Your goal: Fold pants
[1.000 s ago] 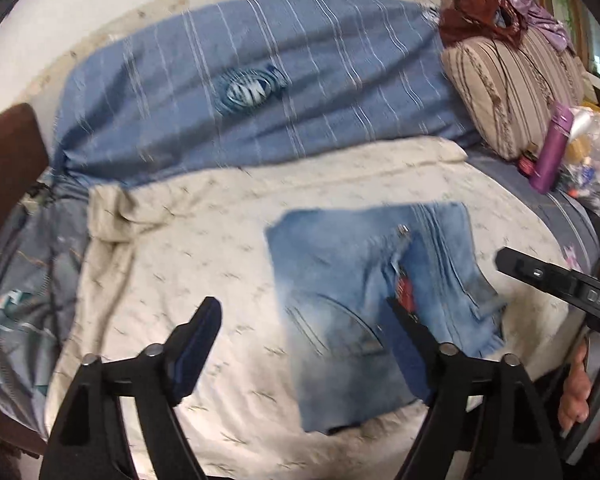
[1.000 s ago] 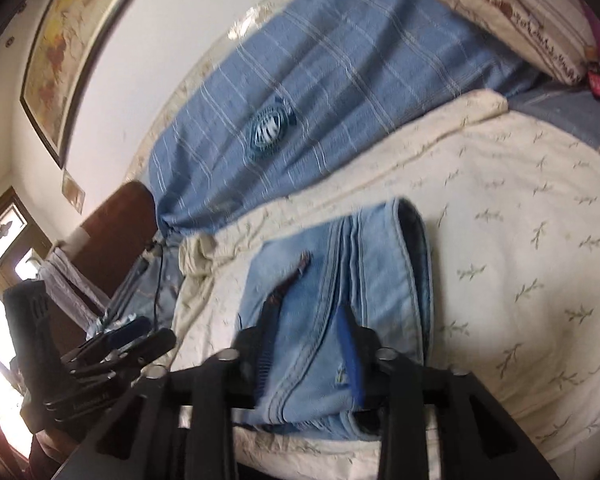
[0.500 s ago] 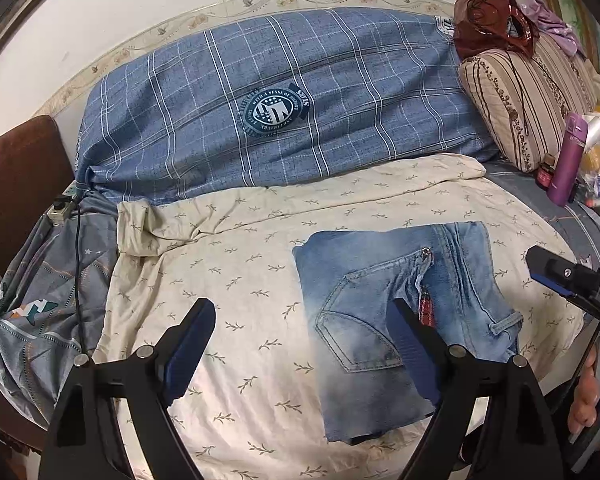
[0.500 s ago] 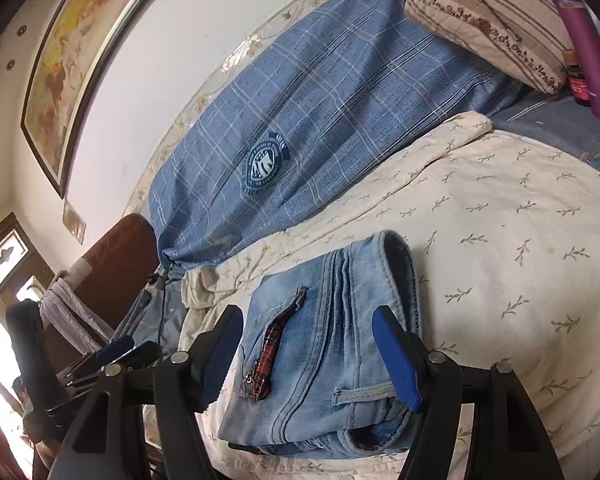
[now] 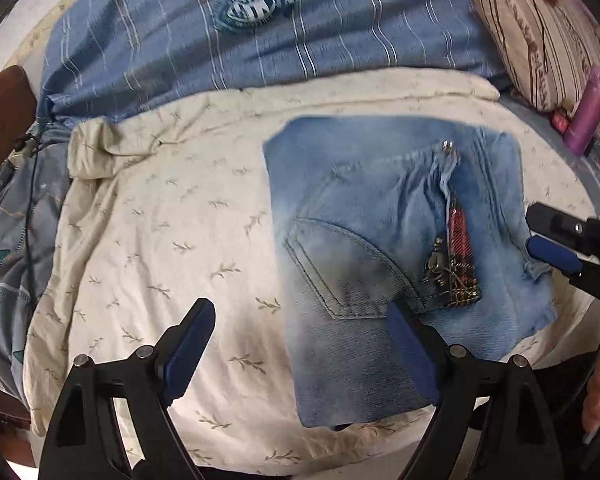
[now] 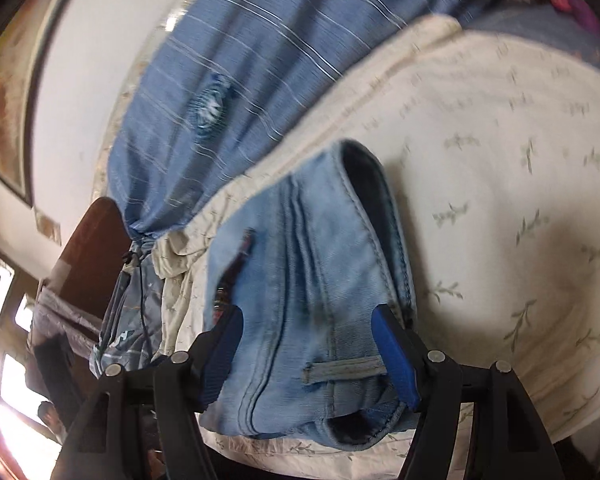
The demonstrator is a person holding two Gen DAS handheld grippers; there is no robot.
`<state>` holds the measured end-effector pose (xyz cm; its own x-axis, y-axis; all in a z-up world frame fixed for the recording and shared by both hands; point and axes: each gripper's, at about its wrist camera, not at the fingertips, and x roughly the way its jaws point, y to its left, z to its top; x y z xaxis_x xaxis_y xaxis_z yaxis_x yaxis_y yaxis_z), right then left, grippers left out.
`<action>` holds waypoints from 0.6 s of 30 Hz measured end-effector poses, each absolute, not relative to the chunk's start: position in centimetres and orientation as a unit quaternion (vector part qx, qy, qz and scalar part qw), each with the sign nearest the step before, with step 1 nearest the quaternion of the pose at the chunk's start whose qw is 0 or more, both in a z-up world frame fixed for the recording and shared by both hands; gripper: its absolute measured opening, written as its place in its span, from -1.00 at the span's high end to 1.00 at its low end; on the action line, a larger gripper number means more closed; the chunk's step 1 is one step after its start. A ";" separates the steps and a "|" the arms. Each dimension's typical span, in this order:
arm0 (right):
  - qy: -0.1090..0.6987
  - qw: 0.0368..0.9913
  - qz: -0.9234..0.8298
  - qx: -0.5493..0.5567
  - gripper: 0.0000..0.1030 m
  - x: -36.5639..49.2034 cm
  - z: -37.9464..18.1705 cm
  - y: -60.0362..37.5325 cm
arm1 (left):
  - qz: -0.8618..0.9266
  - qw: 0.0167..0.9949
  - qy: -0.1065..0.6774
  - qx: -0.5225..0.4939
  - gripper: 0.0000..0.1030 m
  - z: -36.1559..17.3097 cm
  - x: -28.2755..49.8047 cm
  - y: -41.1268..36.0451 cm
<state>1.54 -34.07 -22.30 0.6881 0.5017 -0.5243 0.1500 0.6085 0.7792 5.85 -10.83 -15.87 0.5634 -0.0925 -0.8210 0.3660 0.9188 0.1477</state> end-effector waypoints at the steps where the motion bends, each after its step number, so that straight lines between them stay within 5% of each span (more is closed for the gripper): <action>1: 0.382 0.809 0.109 0.434 -0.35 1.7 -22.6 -34.1 | -0.130 0.872 0.447 0.153 -0.73 -16.1 5.8 -10.9; 5: 0.397 0.807 0.104 0.425 -0.35 2.3 -23.4 -33.7 | -0.108 0.881 0.437 0.147 -0.92 -16.2 5.7 -10.9; 18: 0.396 0.788 0.112 0.459 -0.36 2.6 -24.0 -34.4 | -0.108 0.898 0.404 0.138 -0.92 -16.8 4.6 -10.7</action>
